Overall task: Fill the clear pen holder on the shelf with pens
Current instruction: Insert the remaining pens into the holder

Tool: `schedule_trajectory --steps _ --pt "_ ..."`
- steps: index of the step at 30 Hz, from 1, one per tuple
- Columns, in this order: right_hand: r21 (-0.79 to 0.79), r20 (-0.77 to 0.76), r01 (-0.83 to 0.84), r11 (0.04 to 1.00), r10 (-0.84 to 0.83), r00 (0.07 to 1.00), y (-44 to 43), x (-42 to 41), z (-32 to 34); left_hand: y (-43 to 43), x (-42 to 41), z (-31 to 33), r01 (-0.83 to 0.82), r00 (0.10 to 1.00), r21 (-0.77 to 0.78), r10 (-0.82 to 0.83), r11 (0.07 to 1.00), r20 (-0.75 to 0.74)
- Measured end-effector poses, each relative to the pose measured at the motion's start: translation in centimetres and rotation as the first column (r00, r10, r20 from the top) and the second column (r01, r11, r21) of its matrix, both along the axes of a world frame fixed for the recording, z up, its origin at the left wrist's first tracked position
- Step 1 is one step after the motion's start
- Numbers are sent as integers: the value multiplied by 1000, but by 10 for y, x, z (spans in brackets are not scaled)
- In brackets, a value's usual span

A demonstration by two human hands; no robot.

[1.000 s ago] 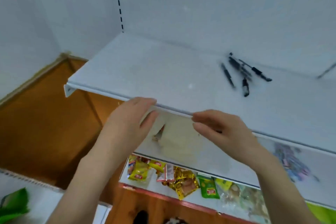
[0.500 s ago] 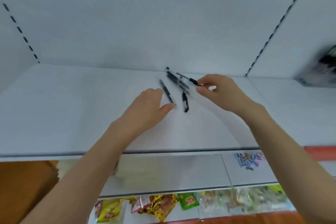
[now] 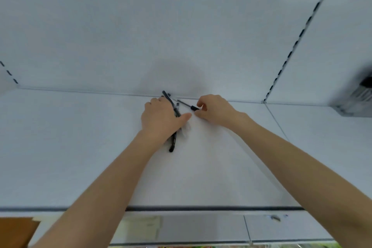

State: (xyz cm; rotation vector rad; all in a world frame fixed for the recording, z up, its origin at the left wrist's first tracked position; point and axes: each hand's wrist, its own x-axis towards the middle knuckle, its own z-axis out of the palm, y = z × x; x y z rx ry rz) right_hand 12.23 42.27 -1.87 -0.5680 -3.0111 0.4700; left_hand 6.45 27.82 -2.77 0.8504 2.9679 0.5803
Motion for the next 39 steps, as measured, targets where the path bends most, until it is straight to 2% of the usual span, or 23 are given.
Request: schedule_trajectory --steps 8,10,15,17,19,21,23,25,27,30,36,39 --pt "-65 -26 59 996 -61 998 9 11 1 2 6 3 92 990 26 -95 995 108" --pt "-100 -55 77 992 -83 995 11 15 4 1 9 6 106 990 18 -108 994 91" --pt "-331 -246 114 937 -202 948 16 32 17 1 13 3 163 986 -118 -167 980 -28" --pt "-391 -319 124 912 -261 911 14 42 23 -2 10 2 175 984 -87 -177 981 -21" --pt "-465 -405 113 878 -324 855 10 56 31 -8 5 8 185 980 65 -189 981 68" --pt "-574 -484 60 816 -398 779 3 74 39 -13 4 21 159 954 358 -236 920 185" --pt "-678 -529 -6 735 -482 698 -6 94 45 -16 11 35 57 899 665 -329 745 291" --pt "-758 -526 -57 649 -557 643 -17 115 46 -16 24 43 -96 801 827 -450 554 394" --pt "-813 -494 -82 577 -607 623 -28 134 44 -10 42 45 -196 704 864 -547 464 453" --pt "-858 -442 -80 508 -648 620 -36 160 36 6 68 41 -275 627 876 -617 397 476" --pt "-905 -392 -93 416 -728 563 -24 216 28 41 113 36 -321 607 887 -647 333 462" --pt "-908 -382 -65 415 -752 538 -6 253 26 64 144 35 -283 598 898 -670 337 440"
